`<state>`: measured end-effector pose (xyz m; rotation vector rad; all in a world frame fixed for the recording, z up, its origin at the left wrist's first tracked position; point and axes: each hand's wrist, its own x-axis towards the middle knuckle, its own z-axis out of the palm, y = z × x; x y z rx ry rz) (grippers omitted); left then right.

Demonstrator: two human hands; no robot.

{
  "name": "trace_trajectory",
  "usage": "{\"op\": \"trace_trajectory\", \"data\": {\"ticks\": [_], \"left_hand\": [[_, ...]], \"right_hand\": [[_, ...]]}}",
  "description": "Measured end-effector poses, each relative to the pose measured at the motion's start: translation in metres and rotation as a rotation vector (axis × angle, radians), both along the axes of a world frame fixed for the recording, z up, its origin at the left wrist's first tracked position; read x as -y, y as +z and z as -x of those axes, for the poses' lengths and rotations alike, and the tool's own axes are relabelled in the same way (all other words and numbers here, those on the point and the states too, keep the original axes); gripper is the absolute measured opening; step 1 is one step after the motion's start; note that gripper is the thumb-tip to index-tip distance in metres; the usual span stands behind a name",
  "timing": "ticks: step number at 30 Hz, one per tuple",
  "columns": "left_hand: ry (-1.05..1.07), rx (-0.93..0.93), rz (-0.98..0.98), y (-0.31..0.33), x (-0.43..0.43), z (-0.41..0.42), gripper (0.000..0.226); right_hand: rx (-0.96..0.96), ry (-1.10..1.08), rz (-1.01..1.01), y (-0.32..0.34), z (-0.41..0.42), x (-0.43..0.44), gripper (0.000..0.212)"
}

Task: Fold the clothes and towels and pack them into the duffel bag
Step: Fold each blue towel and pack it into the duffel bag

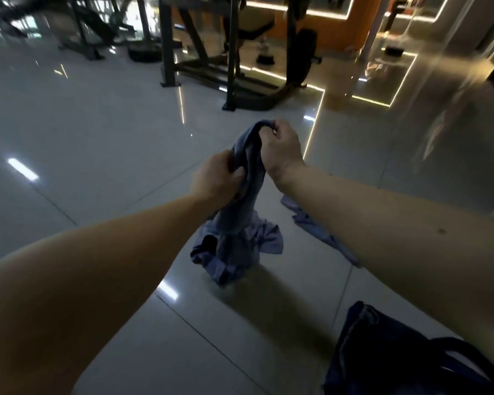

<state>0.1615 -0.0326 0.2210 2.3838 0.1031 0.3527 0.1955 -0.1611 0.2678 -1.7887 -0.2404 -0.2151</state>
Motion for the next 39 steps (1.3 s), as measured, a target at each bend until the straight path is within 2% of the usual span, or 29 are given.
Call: {"op": "trace_trajectory", "data": {"ticks": [2, 6, 9, 12, 16, 20, 21, 22, 25, 26, 28, 30, 31, 33, 35, 36, 39], "left_hand": [[0.012, 0.034, 0.017, 0.036, -0.001, 0.018, 0.004], [0.053, 0.062, 0.041, 0.091, -0.018, 0.053, 0.011], [-0.036, 0.052, 0.058, 0.113, -0.028, 0.088, 0.016], [-0.109, 0.012, 0.061, 0.116, -0.033, 0.121, 0.024], [-0.035, -0.038, 0.087, 0.102, -0.036, 0.148, 0.031], [-0.097, -0.172, 0.074, 0.074, -0.036, 0.165, 0.023], [-0.144, -0.186, 0.122, 0.068, -0.032, 0.171, 0.017], [-0.209, -0.206, 0.224, 0.065, -0.025, 0.178, 0.021], [-0.46, -0.321, 0.519, 0.055, -0.007, 0.194, 0.08], [-0.516, -0.347, 0.538, 0.053, -0.002, 0.198, 0.088], [-0.577, -0.357, 0.433, 0.049, 0.007, 0.204, 0.076], [-0.594, -0.334, 0.184, 0.045, 0.013, 0.207, 0.038], [-0.598, -0.323, 0.058, 0.042, 0.013, 0.205, 0.027], [-0.593, -0.31, -0.108, 0.035, 0.013, 0.203, 0.035], [-0.557, -0.303, -0.181, 0.031, 0.012, 0.202, 0.039], [-0.541, -0.295, -0.2, 0.031, 0.012, 0.203, 0.038], [-0.441, -0.258, -0.202, 0.028, 0.004, 0.202, 0.036]], "right_hand": [[0.027, 0.015, -0.015, 0.036, 0.02, 0.003, 0.014], [0.067, 0.0, -0.046, 0.09, 0.062, 0.012, 0.016], [0.059, -0.019, -0.082, 0.11, 0.095, 0.024, 0.016], [0.028, -0.013, -0.078, 0.111, 0.123, 0.04, 0.017], [-0.089, 0.038, -0.012, 0.084, 0.159, 0.058, 0.016], [-0.167, 0.087, 0.103, 0.05, 0.181, 0.065, 0.01], [-0.169, 0.108, 0.139, 0.044, 0.187, 0.065, 0.01], [-0.165, 0.138, 0.187, 0.04, 0.192, 0.065, 0.012], [-0.213, 0.258, 0.356, 0.024, 0.204, 0.067, 0.022], [-0.242, 0.293, 0.422, 0.018, 0.206, 0.069, 0.025], [-0.293, 0.337, 0.541, 0.009, 0.209, 0.073, 0.033], [-0.318, 0.375, 0.594, 0.003, 0.21, 0.076, 0.033], [-0.321, 0.395, 0.592, 0.001, 0.212, 0.078, 0.032], [-0.374, 0.464, 0.569, -0.001, 0.217, 0.084, 0.032], [-0.488, 0.572, 0.55, -0.004, 0.221, 0.093, 0.032], [-0.528, 0.621, 0.585, -0.006, 0.222, 0.098, 0.03], [-0.572, 0.64, 0.865, -0.013, 0.224, 0.113, 0.03]]}}
